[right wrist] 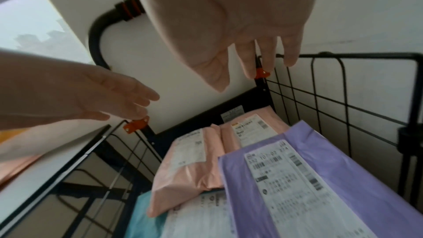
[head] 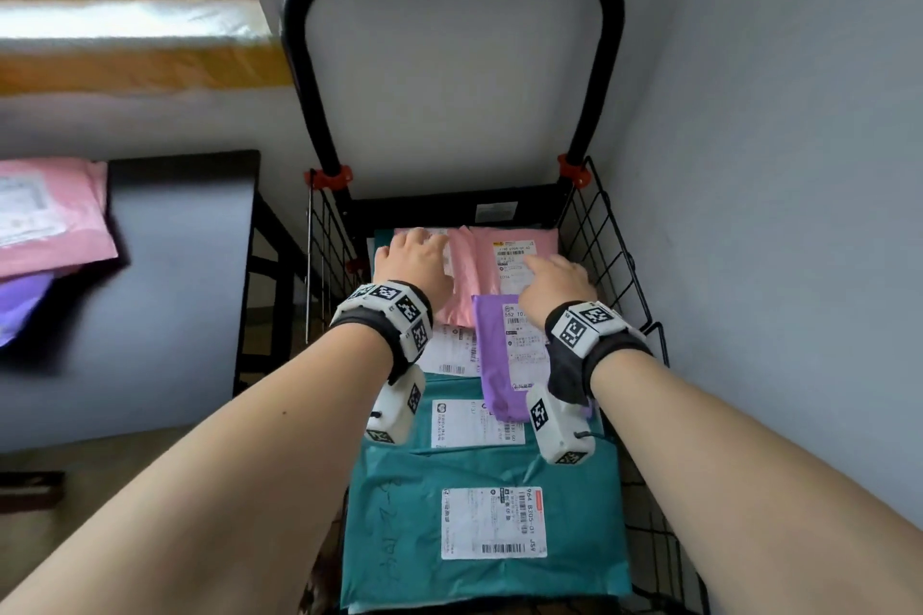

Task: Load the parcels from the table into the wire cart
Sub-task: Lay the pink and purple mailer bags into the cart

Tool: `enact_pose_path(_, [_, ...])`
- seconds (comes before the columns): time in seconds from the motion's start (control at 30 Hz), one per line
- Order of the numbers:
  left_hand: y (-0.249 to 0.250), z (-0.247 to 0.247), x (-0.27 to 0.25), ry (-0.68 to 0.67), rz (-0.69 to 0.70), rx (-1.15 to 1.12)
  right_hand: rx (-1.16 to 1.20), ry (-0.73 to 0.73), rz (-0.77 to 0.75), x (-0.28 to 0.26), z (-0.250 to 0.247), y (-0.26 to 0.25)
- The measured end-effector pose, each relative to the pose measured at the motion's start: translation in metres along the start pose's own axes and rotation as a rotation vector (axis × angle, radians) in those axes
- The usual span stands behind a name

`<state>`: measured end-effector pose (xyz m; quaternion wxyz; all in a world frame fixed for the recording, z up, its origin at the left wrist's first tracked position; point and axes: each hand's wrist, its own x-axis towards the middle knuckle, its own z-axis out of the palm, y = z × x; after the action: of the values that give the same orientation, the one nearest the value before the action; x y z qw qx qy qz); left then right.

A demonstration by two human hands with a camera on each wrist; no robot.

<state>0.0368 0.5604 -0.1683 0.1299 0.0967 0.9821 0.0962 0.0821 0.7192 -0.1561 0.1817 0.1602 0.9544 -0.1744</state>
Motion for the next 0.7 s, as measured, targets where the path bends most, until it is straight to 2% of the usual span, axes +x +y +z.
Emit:
enact_pose_path(0.37, [-0.055,-0.094,-0.077,0.136,0.074,0.054,-0.008,0.103,-0.128,-0.076,-0.029,-0.108])
enact_pose_path(0.6, [-0.138,-0.135,-0.148,0.236,0.097,0.03,-0.042,0.137,-0.166,-0.136,-0.005,-0.205])
enact_pose_path(0.7, [-0.181,-0.149,-0.175,0.22,0.093,0.041,-0.03,0.146,-0.194,-0.162,0.011,-0.248])
